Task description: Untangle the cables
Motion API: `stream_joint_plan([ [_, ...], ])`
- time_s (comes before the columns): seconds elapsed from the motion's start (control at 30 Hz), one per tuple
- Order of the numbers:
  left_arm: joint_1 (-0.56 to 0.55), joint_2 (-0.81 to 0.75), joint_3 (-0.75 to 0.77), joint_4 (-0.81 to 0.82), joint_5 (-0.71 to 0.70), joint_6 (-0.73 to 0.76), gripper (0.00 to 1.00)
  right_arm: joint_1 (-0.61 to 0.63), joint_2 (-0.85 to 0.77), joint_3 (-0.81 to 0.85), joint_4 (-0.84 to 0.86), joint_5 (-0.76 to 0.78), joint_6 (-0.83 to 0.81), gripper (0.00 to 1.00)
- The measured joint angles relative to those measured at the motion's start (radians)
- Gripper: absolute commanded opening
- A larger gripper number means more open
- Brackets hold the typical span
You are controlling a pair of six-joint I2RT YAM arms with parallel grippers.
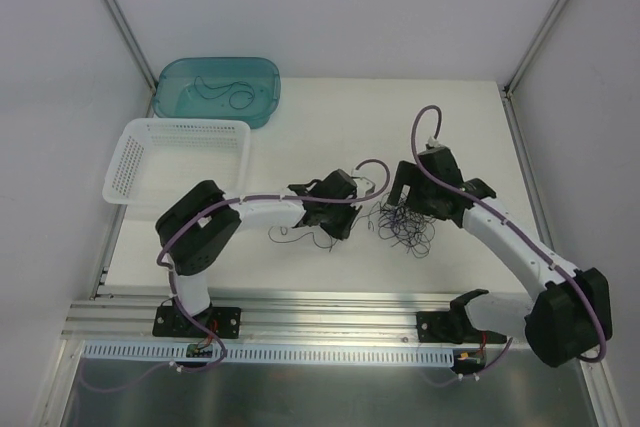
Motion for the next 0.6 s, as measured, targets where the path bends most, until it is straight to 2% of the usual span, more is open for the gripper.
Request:
stream_joint_plan([
  [0.2,0.000,-0.090,-0.075,0.005,-0.004,-0.039,0.00,0.042,0.201,0.004,0.055,0.074,0.066,0.93],
  [0.3,0.000,-0.135,-0.107,0.011,-0.022,-0.060,0.00,0.053,0.301,0.005,0.082,0.089,0.092,0.79],
  [0.33,0.000,-0.149,-0.116,0.013,-0.030,-0.069,0.00,0.054,0.323,0.005,0.086,0.093,0.099,0.67],
  [0.37,0.000,-0.163,-0.126,0.017,-0.042,-0.076,0.00,0.054,0.341,0.005,0.088,0.101,0.102,0.59],
  [0.4,0.002,-0.179,-0.138,0.018,-0.053,-0.083,0.00,0.054,0.351,0.005,0.089,0.108,0.105,0.41],
  [0.47,0.006,-0.218,-0.164,0.018,-0.073,-0.102,0.00,0.051,0.350,0.005,0.089,0.127,0.103,0.24],
  [0.5,0.013,-0.245,-0.179,0.018,-0.079,-0.113,0.00,0.046,0.343,0.005,0.089,0.135,0.105,0.10],
  [0.57,0.033,-0.293,-0.205,0.014,-0.084,-0.135,0.00,0.023,0.319,0.005,0.078,0.150,0.096,0.01],
  [0.6,0.052,-0.322,-0.218,0.007,-0.090,-0.148,0.00,0.003,0.299,0.005,0.070,0.158,0.093,0.01],
])
